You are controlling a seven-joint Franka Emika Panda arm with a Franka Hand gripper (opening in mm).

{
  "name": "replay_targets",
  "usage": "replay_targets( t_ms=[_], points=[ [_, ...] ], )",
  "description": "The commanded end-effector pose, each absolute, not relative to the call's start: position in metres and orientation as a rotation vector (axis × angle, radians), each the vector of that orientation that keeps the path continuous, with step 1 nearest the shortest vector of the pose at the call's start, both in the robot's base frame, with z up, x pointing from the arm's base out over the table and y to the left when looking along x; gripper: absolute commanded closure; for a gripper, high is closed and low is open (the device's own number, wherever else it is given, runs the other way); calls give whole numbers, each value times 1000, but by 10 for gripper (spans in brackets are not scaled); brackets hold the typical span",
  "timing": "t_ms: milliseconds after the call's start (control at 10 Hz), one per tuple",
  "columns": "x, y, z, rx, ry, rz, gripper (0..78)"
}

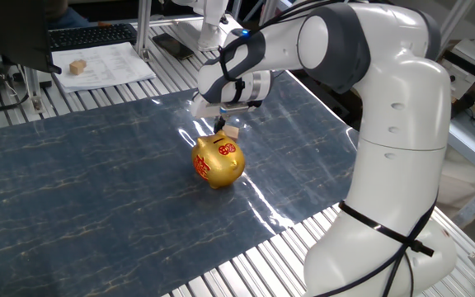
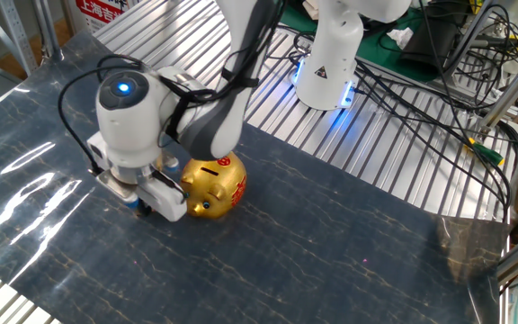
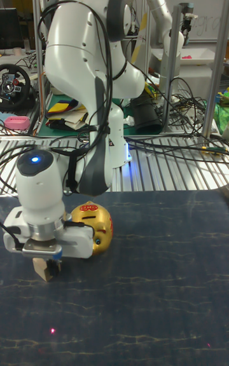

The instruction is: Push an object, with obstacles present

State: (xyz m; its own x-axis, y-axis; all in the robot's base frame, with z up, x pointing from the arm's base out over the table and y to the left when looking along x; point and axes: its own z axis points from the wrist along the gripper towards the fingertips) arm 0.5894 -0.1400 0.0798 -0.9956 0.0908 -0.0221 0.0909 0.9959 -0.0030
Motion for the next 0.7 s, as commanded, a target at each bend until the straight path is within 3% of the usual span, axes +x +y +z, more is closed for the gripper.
replay_targets(
  t_ms=[100,700],
  points=[
    [586,-170,83,115,3112,-24,776],
    [548,-173,81,163,3113,-49,776]
  ],
)
